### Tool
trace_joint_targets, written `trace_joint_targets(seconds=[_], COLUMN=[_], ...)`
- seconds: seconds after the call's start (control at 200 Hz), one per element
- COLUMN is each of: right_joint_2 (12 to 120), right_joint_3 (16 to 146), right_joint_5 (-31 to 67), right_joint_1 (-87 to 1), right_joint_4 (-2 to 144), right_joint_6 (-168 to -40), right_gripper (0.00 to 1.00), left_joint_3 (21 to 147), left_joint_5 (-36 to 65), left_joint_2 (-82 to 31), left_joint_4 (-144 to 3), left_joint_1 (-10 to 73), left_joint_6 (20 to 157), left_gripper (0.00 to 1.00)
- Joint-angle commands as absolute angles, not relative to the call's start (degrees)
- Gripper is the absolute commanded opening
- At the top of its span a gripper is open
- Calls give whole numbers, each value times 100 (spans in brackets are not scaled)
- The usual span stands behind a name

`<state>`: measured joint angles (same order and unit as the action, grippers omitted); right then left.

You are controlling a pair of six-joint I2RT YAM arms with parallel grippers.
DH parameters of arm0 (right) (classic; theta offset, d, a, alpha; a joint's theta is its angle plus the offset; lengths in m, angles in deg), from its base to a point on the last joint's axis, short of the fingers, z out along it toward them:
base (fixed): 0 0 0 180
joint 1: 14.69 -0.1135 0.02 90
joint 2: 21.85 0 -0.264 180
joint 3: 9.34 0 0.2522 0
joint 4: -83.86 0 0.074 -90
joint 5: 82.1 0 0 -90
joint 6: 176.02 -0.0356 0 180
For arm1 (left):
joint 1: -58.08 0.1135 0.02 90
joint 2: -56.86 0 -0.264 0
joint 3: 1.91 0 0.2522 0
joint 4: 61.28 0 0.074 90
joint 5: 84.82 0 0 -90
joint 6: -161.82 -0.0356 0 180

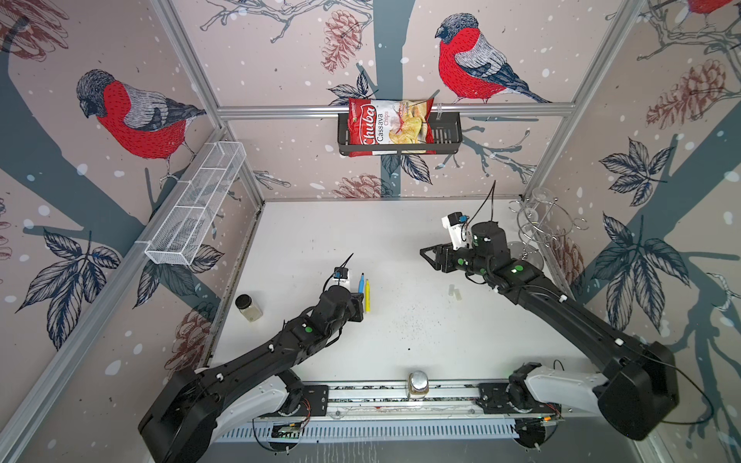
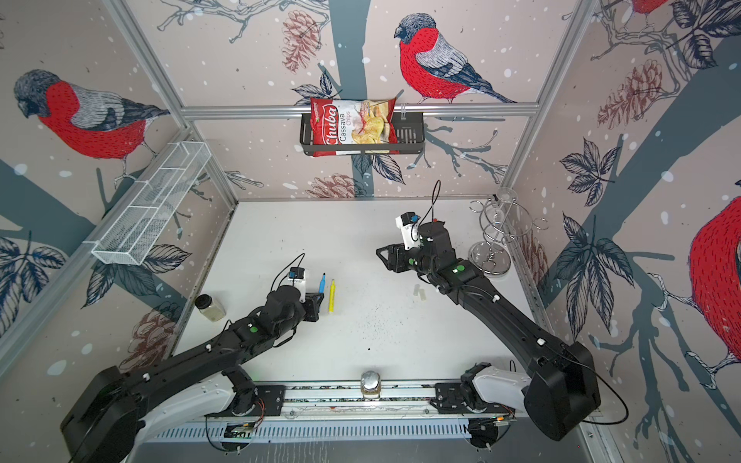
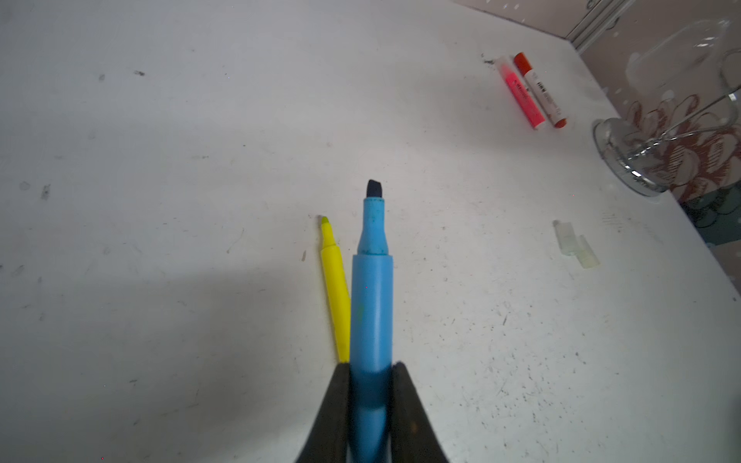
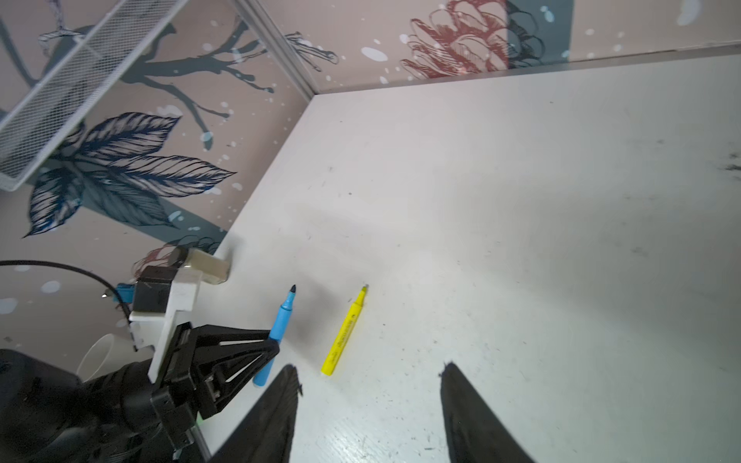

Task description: Insert the pens into the pen caps

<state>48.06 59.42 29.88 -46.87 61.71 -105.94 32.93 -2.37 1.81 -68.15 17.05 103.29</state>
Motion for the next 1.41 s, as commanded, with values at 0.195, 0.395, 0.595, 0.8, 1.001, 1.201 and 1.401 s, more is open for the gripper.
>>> trace_joint_targets(seconds=[0.195, 0.395, 0.595, 0.8, 1.001, 1.201, 1.401], right_joint_2=[4969, 5269, 5464, 5618, 5770, 5891, 5999], right_joint_3=[5777, 5707, 5759, 5776, 5802, 5874, 5930], right_joint_5=[3919, 4059, 4043, 4093, 4122, 4139, 4131], right_joint_1=[-5274, -5647, -5901, -6077, -6209, -6275, -6294], right_joint_4=[7004, 7326, 7437, 7622, 7821, 7905, 7976], right_joint_6=[-10749, -10842, -10897, -11001, -11131, -11196, -11269], right_gripper=[59, 60, 60, 60, 59, 58, 57], left_joint_3=[2986, 2935, 2895, 2898, 2890, 2868, 2886], left_joint_5=[648, 969, 1135, 1169, 1195, 1186, 1151], left_joint_2=[880, 940, 930, 982, 1050, 1036, 1027], left_joint_4=[-5452, -5070, -4767, -4690, -4632, -4538, -4508], left_joint_1=[1715, 1703, 1702, 1704, 1687, 1634, 1574], left_joint_6=[10203, 10271, 10396, 10443, 10489, 10514, 10518], left_gripper=[17, 16, 16, 16, 16, 16, 16])
